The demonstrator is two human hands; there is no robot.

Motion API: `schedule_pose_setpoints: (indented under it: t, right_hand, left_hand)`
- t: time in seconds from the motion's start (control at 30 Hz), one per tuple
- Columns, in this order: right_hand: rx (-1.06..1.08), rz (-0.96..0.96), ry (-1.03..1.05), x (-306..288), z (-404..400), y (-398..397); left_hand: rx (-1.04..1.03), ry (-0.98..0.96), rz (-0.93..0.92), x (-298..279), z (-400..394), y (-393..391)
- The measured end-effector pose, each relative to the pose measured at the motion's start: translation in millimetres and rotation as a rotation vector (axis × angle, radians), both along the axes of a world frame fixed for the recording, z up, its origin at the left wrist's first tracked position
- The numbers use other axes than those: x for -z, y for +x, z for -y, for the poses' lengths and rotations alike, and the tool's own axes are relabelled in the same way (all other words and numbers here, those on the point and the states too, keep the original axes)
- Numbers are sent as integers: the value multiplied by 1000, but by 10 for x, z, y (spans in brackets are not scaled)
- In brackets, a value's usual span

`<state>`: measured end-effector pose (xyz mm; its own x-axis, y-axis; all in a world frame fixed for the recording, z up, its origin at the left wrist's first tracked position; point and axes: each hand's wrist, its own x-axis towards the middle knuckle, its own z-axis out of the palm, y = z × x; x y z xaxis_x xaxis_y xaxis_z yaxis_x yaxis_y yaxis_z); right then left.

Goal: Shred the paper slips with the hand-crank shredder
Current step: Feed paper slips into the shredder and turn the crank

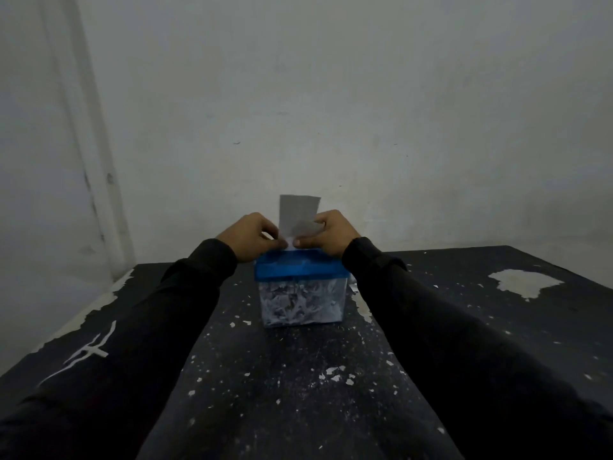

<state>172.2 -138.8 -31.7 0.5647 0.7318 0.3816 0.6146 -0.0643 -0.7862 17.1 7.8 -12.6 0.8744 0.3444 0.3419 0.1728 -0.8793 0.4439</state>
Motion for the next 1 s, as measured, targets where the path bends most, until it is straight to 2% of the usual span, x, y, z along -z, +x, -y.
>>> schedule_pose_setpoints:
  t: [0.23, 0.37, 0.43, 0.53, 0.67, 0.8, 0.93, 1.0]
  right_hand:
    - [62, 96, -12, 15, 169, 20]
    - [146, 57, -82, 200, 543, 168]
    - [83, -5, -156, 315, 685, 195]
    - [35, -27, -147, 400, 750, 186]
    - [72, 39, -170, 378, 763, 122]
    - [128, -60, -172, 322, 792, 86]
    - [196, 29, -273, 259, 802, 50]
    - [257, 159, -264, 214, 826, 37]
  left_hand:
    - [-61, -238, 83, 130, 51, 37]
    - [-95, -360, 222, 400, 149, 71]
    - [-91, -377, 281, 472, 165, 63]
    - [-86, -401, 288, 472, 162, 83]
    - [-92, -400, 300, 505, 142, 119]
    - [-74, -387, 284, 520, 130, 146]
    - [-18, -360, 285, 495, 136, 136]
    - [-10, -360, 286, 472, 142, 134]
